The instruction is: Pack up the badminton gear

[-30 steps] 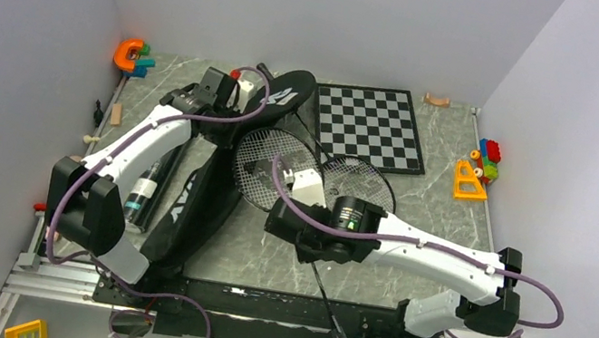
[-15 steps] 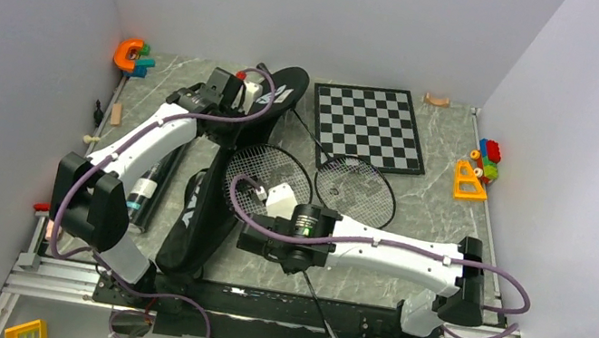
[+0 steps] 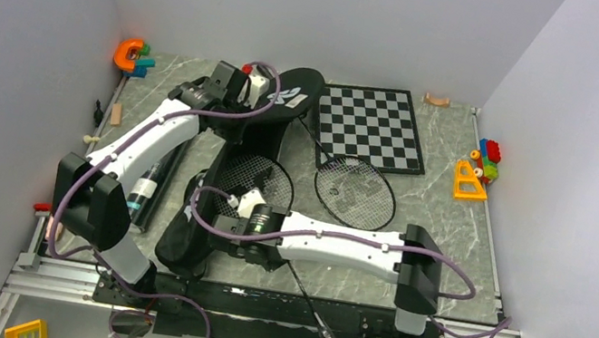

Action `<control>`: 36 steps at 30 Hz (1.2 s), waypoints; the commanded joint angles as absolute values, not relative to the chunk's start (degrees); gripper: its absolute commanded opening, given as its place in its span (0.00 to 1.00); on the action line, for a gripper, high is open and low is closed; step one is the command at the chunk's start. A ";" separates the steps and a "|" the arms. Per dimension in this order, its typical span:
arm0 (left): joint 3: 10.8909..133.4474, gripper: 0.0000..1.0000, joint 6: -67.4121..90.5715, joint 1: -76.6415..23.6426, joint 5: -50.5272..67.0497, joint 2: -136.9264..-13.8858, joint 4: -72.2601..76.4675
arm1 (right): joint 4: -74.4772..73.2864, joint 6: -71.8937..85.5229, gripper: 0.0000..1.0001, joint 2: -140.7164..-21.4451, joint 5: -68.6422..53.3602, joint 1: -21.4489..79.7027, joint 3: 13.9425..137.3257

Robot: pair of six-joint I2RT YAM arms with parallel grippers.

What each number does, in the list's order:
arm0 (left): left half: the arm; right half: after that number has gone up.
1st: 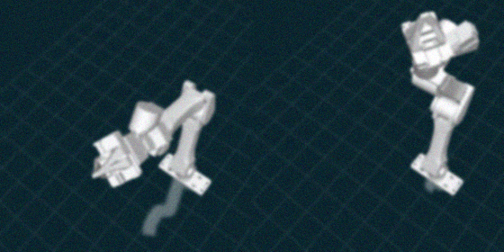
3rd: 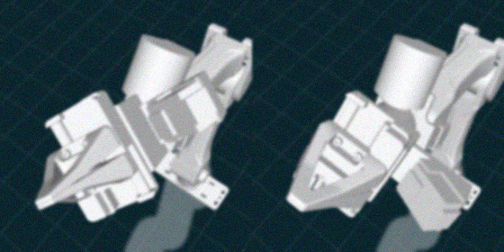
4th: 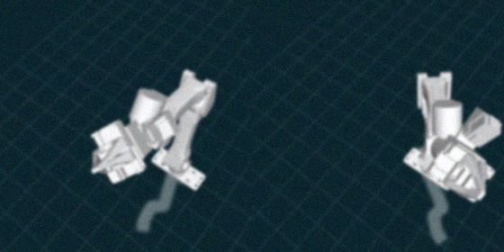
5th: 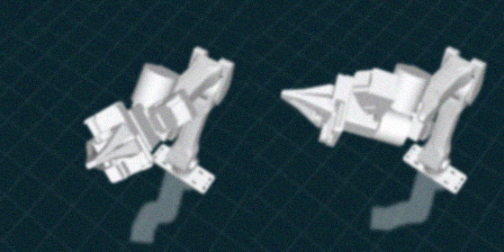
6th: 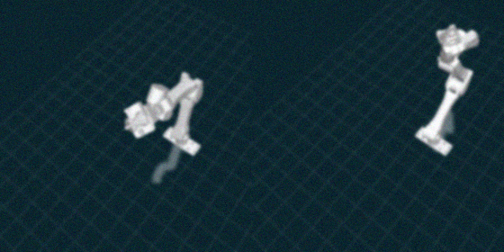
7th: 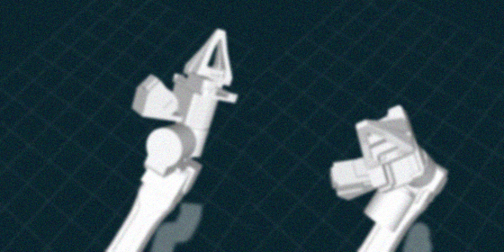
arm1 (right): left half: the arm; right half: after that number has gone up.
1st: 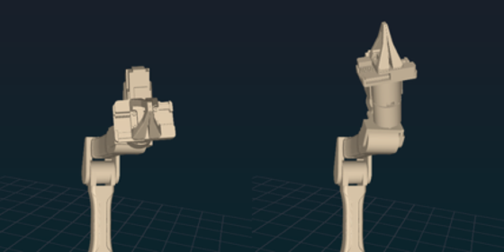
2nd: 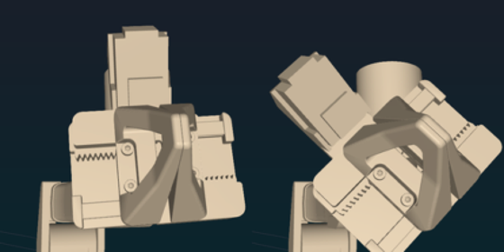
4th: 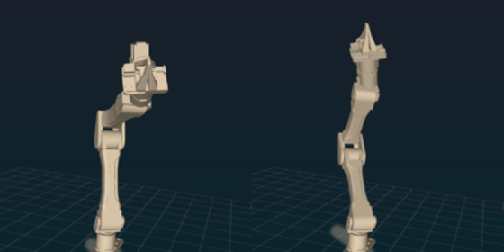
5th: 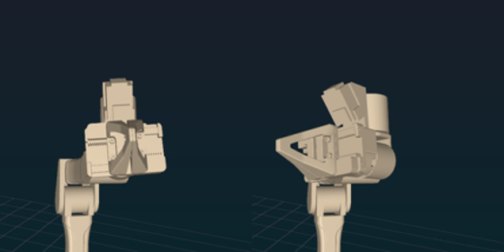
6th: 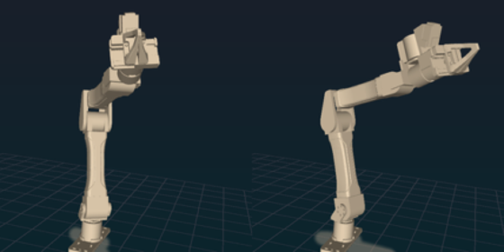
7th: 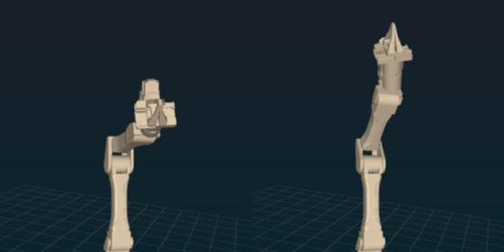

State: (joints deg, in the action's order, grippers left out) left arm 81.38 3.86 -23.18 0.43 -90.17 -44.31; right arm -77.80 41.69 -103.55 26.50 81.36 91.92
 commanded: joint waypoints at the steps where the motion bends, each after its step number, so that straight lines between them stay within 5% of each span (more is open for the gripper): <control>1: 85.39 0.00 5.44 -23.81 4.21 -90.80 -43.40 | -74.22 37.90 0.00 -104.91 29.96 78.22 96.01; 21: 79.11 0.00 9.75 -20.52 23.83 -87.11 -38.72 | -36.94 45.04 0.00 -95.31 20.66 59.62 90.79; 36: 80.45 0.00 8.85 -19.18 28.97 -85.63 -39.17 | -28.06 47.35 0.00 -94.06 21.94 58.38 85.52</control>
State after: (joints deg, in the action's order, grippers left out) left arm 78.67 8.69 -19.25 24.67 -89.60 -40.12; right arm -35.92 46.17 -96.57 20.62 58.57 85.86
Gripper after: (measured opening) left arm 0.024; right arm 0.036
